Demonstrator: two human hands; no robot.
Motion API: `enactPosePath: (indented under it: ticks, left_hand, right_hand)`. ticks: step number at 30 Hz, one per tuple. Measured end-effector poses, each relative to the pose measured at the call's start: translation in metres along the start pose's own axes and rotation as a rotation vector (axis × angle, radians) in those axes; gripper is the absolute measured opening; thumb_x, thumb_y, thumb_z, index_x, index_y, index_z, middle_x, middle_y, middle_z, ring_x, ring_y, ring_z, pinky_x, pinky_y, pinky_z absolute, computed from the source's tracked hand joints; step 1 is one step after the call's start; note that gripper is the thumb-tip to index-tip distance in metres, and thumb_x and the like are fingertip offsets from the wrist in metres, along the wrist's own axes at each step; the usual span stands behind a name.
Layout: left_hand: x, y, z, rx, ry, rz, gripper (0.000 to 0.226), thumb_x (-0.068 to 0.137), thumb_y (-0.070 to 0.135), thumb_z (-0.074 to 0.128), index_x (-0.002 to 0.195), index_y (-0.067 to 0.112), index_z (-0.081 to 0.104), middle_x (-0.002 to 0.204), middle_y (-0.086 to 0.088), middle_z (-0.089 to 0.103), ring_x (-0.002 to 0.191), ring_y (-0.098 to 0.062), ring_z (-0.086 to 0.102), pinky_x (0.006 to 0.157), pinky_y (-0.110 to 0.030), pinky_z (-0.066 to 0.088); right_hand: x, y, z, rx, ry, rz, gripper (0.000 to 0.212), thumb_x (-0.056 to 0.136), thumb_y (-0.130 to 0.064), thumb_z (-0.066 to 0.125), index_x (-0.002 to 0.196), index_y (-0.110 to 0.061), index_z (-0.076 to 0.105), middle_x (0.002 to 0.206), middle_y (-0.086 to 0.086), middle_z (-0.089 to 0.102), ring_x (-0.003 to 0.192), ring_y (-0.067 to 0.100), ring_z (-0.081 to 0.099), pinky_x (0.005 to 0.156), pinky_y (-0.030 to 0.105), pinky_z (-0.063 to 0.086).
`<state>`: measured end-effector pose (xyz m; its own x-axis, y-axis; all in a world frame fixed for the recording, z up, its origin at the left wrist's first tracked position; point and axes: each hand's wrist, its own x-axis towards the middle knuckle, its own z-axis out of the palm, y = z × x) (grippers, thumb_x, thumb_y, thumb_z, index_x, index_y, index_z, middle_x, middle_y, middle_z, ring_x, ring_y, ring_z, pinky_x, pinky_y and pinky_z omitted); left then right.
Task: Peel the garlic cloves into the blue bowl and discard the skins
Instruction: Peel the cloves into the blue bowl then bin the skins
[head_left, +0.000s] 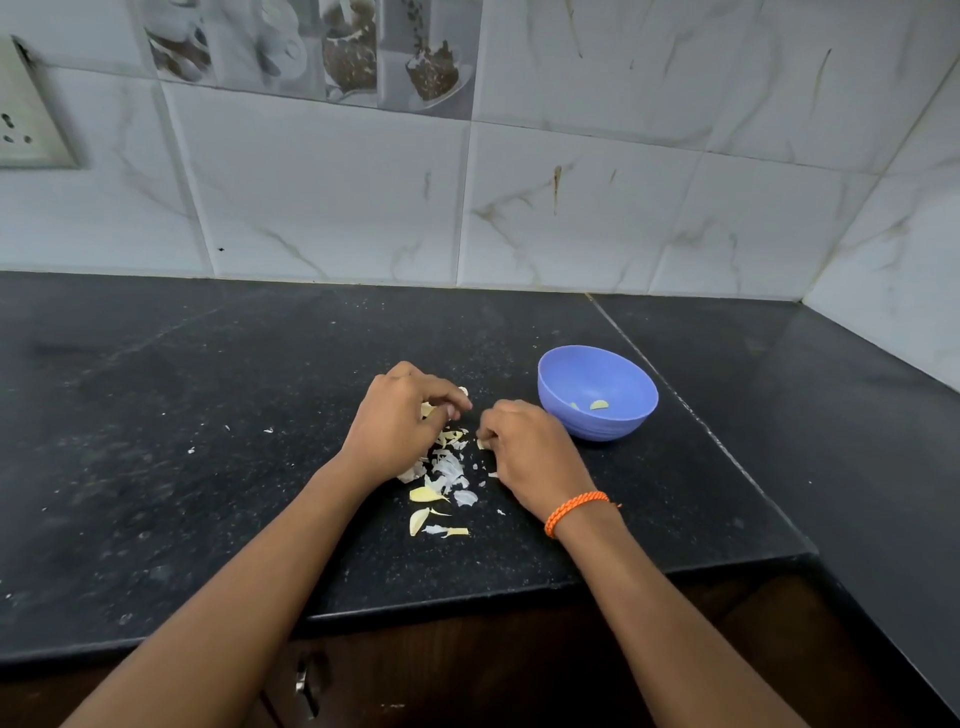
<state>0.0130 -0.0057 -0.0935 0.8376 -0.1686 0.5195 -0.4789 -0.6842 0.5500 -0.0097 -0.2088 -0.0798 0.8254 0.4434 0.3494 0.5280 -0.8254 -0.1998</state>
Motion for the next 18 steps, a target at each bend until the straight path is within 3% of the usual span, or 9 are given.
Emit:
enactPosePath:
  ticks: [3, 7, 11, 12, 15, 18]
  left_hand:
    - [-0.001, 0.0, 0.0, -0.036, -0.01, -0.017, 0.019, 0.095, 0.02, 0.078, 0.097, 0.038, 0.083, 0.093, 0.03, 0.075, 0.105, -0.005, 0.054, 0.088, -0.032, 0.047]
    - [0.0, -0.003, 0.001, -0.064, -0.002, -0.068, 0.019, 0.096, 0.02, 0.078, 0.097, 0.039, 0.083, 0.094, 0.025, 0.076, 0.106, -0.001, 0.052, 0.085, -0.026, 0.044]
    - [-0.001, -0.001, -0.001, -0.064, 0.003, -0.068, 0.021, 0.094, 0.018, 0.078, 0.095, 0.038, 0.084, 0.094, 0.028, 0.075, 0.106, -0.003, 0.053, 0.088, -0.029, 0.046]
    - [-0.001, 0.0, 0.0, -0.068, 0.003, -0.061, 0.022, 0.094, 0.017, 0.078, 0.095, 0.038, 0.084, 0.093, 0.03, 0.074, 0.106, -0.004, 0.054, 0.088, -0.03, 0.047]
    - [0.0, -0.001, -0.001, -0.086, -0.002, -0.058, 0.024, 0.093, 0.016, 0.079, 0.093, 0.039, 0.084, 0.093, 0.031, 0.074, 0.106, -0.009, 0.054, 0.089, -0.031, 0.046]
    - [-0.002, 0.001, 0.0, -0.114, -0.021, -0.046, 0.019, 0.095, 0.022, 0.081, 0.097, 0.041, 0.084, 0.096, 0.029, 0.075, 0.107, -0.002, 0.052, 0.088, -0.028, 0.042]
  right_hand:
    - [0.006, 0.002, -0.011, 0.054, 0.023, 0.016, 0.017, 0.095, -0.002, 0.068, 0.092, -0.018, 0.074, 0.094, -0.002, 0.067, 0.091, 0.019, 0.061, 0.076, 0.037, 0.052]
    - [0.006, 0.002, -0.023, 0.012, 0.258, 0.046, 0.019, 0.094, 0.003, 0.065, 0.088, -0.015, 0.068, 0.089, 0.0, 0.063, 0.086, 0.02, 0.057, 0.065, 0.035, 0.046]
    - [-0.001, -0.019, -0.01, -0.159, -0.063, -0.168, 0.027, 0.091, 0.006, 0.064, 0.111, -0.011, 0.07, 0.11, 0.007, 0.066, 0.105, 0.027, 0.061, 0.073, 0.035, 0.044]
    - [0.002, -0.02, -0.012, -0.153, -0.074, -0.18, 0.025, 0.092, 0.005, 0.064, 0.111, -0.011, 0.07, 0.11, 0.007, 0.066, 0.105, 0.027, 0.062, 0.073, 0.035, 0.044]
    - [0.011, -0.013, -0.019, -0.047, 0.043, -0.073, 0.017, 0.096, -0.001, 0.065, 0.101, -0.015, 0.072, 0.102, 0.004, 0.067, 0.096, 0.025, 0.064, 0.072, 0.033, 0.044]
    - [0.012, -0.007, -0.017, 0.238, 0.233, 0.103, 0.011, 0.094, -0.006, 0.074, 0.095, -0.016, 0.078, 0.096, -0.001, 0.073, 0.087, 0.018, 0.066, 0.076, 0.034, 0.054]
